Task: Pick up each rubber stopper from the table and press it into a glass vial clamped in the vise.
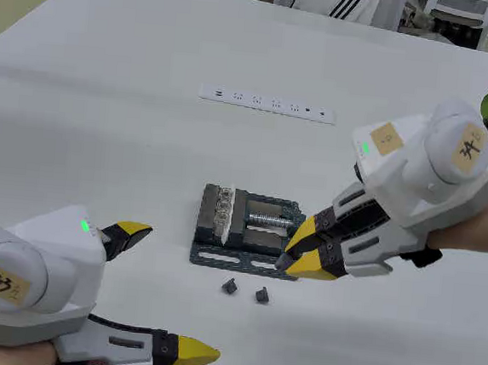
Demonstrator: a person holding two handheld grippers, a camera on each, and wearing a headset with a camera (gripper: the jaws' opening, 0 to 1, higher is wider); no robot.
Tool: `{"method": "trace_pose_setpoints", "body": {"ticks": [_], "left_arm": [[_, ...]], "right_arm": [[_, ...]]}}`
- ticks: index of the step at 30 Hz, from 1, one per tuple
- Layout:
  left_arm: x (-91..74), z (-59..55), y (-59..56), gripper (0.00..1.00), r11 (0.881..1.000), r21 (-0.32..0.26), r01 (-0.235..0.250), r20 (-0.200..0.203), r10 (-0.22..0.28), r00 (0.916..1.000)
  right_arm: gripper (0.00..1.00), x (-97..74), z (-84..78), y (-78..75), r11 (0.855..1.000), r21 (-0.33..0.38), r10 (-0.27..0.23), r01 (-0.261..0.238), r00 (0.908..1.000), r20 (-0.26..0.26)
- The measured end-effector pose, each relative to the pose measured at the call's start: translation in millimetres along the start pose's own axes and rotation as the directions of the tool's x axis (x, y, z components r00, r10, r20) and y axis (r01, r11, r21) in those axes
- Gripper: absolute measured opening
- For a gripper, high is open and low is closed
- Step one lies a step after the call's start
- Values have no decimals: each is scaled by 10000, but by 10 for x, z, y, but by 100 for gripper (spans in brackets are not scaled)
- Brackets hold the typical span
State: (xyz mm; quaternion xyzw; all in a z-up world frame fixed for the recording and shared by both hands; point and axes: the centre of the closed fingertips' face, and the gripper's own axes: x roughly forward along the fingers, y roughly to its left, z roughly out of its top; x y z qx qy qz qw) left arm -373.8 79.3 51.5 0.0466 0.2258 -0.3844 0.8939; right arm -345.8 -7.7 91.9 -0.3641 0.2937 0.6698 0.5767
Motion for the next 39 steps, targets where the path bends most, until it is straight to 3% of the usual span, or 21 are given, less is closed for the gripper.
{"method": "trace_pose_setpoints", "body": {"ticks": [8,15,18,21,30,33,39], "left_arm": [[-34,-59,26,98,10000,-85,-7,-150,5,9999],[-49,-107,68,96,9999,-100,76,-200,-78,9998],[-46,-133,90,96,9999,-93,92,-280,-94,9996],[-44,-158,124,95,9999,-81,106,-296,-108,9995],[5,-182,187,93,9997,-241,102,-194,-107,9998],[16,-189,203,92,9994,-321,100,-153,-105,9998],[5,-224,221,92,9990,-440,84,-190,-93,9998]], "right_arm": [[6,1,83,-434,9996,-222,-173,162,9987,-481],[5,74,195,-704,9965,-828,-169,79,9939,-1092],[5,134,247,-763,9949,-996,8,-142,9910,-1335],[5,188,234,-847,9871,-1574,-27,-276,9819,-1892],[5,355,209,-1047,9833,-1712,142,-611,9648,-2627],[5,447,243,-1148,9831,-1709,178,-657,9632,-2681],[5,537,257,-1132,9746,-2033,295,-941,9536,-2997]]}}
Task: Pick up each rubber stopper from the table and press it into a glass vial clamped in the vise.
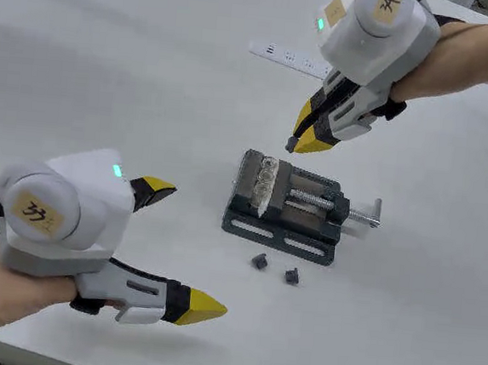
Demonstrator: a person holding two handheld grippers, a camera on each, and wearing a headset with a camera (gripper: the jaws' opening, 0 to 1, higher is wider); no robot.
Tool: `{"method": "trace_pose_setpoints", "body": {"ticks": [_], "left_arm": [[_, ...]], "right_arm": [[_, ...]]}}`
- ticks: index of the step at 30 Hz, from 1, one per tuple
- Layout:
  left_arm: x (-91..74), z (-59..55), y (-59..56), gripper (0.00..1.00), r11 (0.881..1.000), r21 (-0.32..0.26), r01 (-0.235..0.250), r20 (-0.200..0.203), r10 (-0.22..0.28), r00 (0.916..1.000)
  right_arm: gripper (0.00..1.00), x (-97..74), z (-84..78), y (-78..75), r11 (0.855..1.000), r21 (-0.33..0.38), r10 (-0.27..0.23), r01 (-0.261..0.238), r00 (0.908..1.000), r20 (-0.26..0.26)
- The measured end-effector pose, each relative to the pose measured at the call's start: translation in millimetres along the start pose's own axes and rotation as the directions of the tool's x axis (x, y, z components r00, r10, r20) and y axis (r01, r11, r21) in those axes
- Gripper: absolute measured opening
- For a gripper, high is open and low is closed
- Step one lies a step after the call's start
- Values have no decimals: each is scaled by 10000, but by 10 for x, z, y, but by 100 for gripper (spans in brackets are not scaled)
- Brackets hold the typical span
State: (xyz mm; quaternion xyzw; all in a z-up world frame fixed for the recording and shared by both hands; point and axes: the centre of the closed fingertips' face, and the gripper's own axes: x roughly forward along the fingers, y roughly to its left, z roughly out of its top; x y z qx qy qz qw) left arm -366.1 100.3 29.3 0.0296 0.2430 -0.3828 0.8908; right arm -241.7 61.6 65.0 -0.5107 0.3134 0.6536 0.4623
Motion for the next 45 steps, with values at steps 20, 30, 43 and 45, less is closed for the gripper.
{"method": "trace_pose_setpoints", "body": {"ticks": [20,30,43,45], "left_arm": [[10,-29,8,90,9996,-271,-98,-72,96,9999],[5,-85,13,89,9994,-354,-56,-172,49,9998],[2,-74,8,88,9993,-378,-78,-213,70,9997],[5,-74,8,88,9993,-369,-67,-218,59,9997]], "right_arm": [[5,240,-28,-7,9972,-337,643,-662,9964,-555],[5,333,-66,-10,9963,-414,711,-747,9941,-818],[5,332,-54,-1,9962,-255,792,-835,9874,-1371],[5,347,-59,-25,9967,-64,792,-810,9862,-1456]]}}
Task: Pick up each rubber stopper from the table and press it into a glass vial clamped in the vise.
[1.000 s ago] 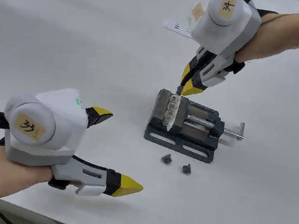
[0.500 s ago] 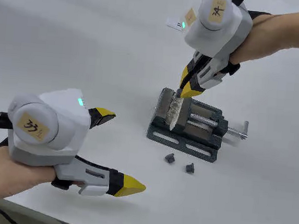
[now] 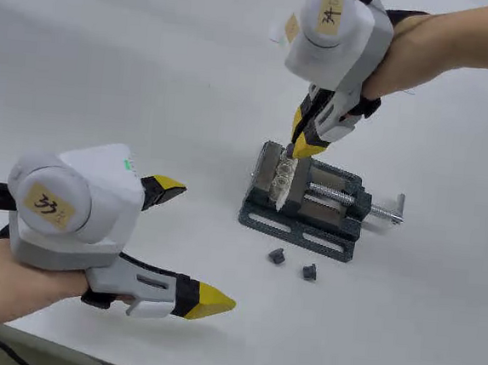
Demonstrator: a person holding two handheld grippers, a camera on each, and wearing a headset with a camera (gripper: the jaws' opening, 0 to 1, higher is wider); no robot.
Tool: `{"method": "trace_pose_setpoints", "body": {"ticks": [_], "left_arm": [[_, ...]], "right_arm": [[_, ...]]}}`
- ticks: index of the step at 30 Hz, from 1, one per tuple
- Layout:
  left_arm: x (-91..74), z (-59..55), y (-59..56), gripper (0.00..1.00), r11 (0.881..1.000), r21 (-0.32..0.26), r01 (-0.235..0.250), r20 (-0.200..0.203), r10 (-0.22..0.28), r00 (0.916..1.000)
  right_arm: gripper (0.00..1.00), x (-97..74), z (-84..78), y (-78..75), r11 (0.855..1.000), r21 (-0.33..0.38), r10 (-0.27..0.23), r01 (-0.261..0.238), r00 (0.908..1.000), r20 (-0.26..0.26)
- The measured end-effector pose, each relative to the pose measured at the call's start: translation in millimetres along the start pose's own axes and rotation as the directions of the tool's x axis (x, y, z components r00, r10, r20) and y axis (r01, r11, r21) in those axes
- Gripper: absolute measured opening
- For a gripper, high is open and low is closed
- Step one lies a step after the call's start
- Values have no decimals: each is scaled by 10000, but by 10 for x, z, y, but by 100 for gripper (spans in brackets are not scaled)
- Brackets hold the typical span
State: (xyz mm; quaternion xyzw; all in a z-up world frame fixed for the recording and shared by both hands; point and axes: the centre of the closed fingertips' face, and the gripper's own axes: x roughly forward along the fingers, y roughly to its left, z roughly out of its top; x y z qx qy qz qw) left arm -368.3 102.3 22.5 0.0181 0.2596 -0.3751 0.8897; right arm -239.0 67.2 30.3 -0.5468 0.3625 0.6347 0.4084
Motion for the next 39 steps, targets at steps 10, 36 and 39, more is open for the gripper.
{"method": "trace_pose_setpoints", "body": {"ticks": [10,36,39], "left_arm": [[16,24,40,88,10000,-31,-35,9,35,10000],[43,57,92,87,9999,-120,-32,24,33,10000],[38,56,100,86,10000,-88,-43,12,43,10000]], "right_arm": [[4,2,11,-14,9856,1688,-134,88,9996,266],[6,-8,-17,-90,9686,2444,-568,452,9976,405],[6,-8,-12,-86,9719,2309,-564,450,9975,428]]}}
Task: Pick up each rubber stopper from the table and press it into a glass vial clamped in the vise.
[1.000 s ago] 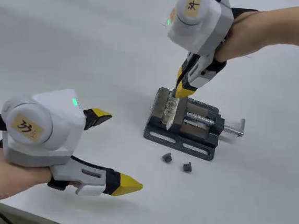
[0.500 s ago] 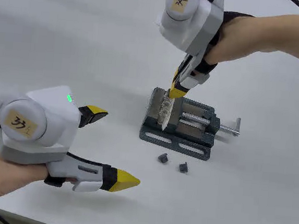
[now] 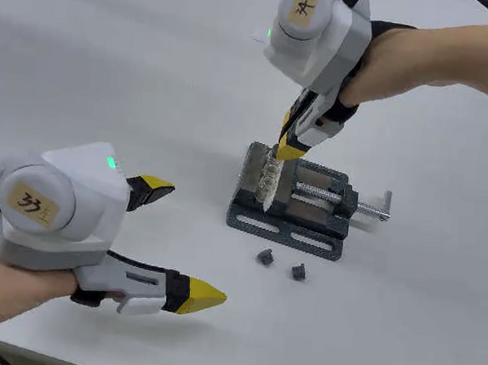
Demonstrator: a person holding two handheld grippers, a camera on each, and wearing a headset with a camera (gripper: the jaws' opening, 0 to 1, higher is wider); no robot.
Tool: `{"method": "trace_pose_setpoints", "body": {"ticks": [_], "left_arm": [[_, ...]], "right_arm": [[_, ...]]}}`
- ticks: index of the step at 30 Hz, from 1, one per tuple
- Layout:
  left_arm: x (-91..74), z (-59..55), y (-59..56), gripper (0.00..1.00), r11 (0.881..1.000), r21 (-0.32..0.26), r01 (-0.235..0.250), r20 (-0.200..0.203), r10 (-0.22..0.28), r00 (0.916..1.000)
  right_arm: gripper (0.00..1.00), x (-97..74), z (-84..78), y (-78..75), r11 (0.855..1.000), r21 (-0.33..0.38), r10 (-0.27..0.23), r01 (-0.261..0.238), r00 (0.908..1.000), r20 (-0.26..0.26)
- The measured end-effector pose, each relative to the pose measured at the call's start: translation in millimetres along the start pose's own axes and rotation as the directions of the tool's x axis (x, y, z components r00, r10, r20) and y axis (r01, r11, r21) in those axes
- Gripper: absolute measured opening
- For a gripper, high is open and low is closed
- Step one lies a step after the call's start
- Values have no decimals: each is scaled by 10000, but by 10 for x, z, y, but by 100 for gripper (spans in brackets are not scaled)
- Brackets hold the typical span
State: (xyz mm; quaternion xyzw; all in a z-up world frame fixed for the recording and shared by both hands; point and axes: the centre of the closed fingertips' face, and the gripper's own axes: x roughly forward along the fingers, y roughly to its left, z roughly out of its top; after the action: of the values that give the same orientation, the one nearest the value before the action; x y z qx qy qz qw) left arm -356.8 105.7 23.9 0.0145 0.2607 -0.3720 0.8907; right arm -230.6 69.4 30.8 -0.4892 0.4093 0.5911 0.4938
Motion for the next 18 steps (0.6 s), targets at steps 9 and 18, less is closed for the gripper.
{"method": "trace_pose_setpoints", "body": {"ticks": [9,18], "left_arm": [[-9,9,22,86,10000,10,-6,-19,6,10000],[-12,4,9,86,10000,-23,-13,-18,13,10000]], "right_arm": [[9,-4,6,36,9989,-462,63,-55,9998,191],[12,-69,-18,33,9981,-617,62,-39,9993,370]]}}
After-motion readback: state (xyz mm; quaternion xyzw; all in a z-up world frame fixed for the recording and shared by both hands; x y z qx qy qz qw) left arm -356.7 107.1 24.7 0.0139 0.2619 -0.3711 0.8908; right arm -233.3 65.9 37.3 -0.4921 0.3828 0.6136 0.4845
